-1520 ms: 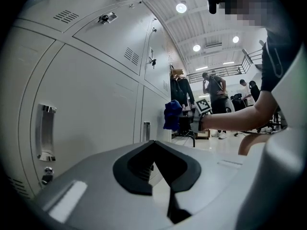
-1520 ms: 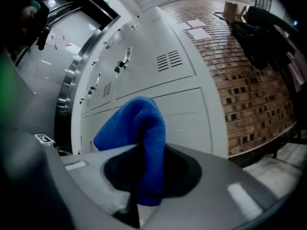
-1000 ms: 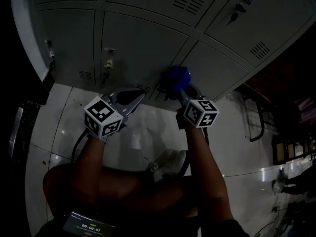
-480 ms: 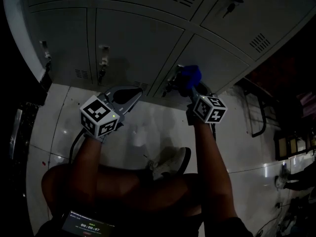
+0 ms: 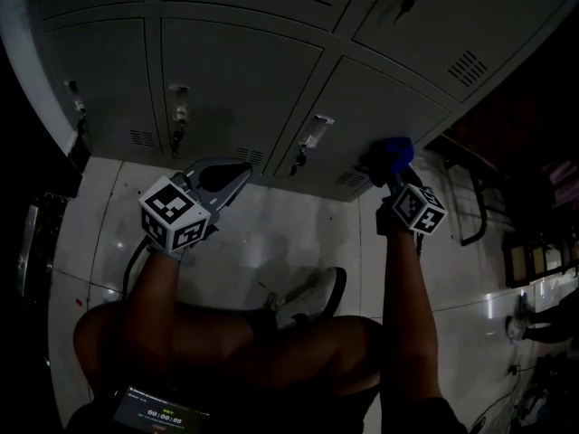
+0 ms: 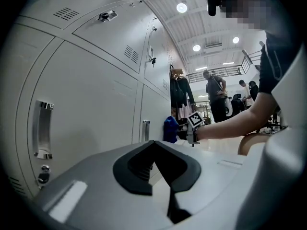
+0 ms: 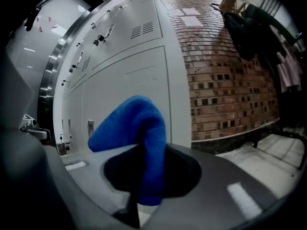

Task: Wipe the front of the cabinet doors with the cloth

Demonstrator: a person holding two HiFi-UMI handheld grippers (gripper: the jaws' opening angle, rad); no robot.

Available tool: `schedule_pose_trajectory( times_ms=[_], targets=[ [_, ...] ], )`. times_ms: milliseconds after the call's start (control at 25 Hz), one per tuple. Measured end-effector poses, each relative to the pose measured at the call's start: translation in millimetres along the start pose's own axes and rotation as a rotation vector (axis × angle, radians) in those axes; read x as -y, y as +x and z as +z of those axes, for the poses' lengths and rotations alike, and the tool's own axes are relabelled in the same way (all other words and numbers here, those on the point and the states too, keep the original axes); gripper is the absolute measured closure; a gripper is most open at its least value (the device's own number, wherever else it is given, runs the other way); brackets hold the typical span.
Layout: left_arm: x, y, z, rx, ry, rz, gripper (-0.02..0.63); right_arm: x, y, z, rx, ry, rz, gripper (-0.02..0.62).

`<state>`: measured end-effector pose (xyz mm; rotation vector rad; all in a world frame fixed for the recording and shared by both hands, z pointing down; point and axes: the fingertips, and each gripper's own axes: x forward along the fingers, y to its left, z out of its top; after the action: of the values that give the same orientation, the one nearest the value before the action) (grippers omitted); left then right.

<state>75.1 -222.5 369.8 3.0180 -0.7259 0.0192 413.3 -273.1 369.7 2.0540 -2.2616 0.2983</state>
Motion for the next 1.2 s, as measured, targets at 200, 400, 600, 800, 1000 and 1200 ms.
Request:
schedule_pose_trajectory(
  times_ms=[200,400,600,800,1000,1200],
  targets=[
    [-1.1,0.8,-1.4,-0.003,0.001,0.000,0.601,26.5,-8.0,-1.8,0.007,0.022,-0.049,0.525],
    [-1.8,1.8,-2.6,-0.005,-0.002,-0.001,0.601,4.4,-14.1,-5.5,0.007,0.032,-0.006,0.525],
    [-0.3,0.3,-0.6,0.001,-0.009,0.003,0.601,-67.6,-6.9,-24.0,-0.036,-0.024,0.136,0.525],
    [0.8,-1.5,4.0,0.012,-0.009,0.004,0.601,-127.1,14.0,-51.5,-0.100,-0.078,0.232,0.525],
    [-4.2,-4.9,8.7,0.036,-0.020,0.012,0.601,-157.4,41.5,-68.6,-0.121,-0.098,0.260,0.525],
    [-6.4,-4.8,9.1,0.039,-0.023,0.011,0.601,-161.1,61.9,-82.2,-0.138,-0.092,0.236,0.525]
  ],
)
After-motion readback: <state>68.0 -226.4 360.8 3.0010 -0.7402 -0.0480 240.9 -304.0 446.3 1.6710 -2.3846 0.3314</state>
